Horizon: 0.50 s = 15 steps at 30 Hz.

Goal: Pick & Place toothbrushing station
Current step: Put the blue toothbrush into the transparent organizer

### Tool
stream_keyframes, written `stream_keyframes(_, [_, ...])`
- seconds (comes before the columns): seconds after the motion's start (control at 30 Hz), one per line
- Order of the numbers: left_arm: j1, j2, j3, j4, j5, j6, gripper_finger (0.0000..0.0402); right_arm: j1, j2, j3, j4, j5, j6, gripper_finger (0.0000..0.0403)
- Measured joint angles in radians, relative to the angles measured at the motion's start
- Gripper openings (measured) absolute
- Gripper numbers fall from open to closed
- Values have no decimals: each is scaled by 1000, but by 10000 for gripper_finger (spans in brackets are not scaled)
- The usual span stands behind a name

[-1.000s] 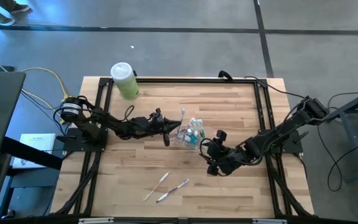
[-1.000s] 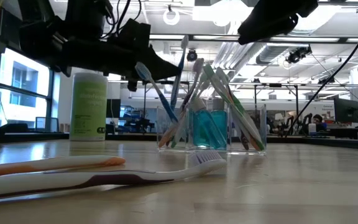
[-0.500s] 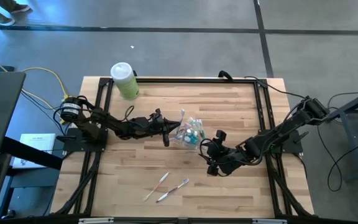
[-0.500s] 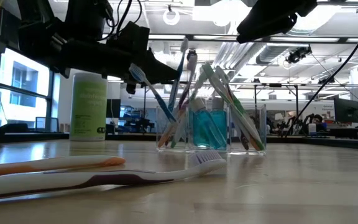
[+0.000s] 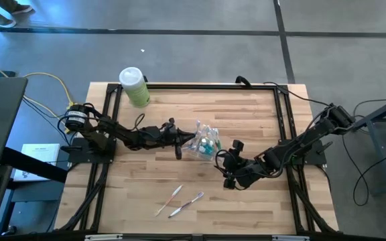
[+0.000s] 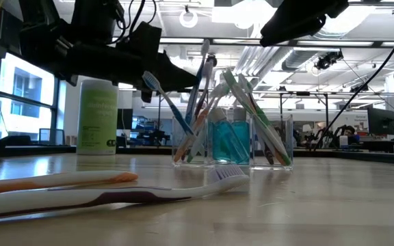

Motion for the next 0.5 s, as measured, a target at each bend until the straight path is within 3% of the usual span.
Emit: stream_keyframes(0.5, [0, 12, 0, 35, 39, 9, 3, 0, 0, 0, 8, 0, -16, 193])
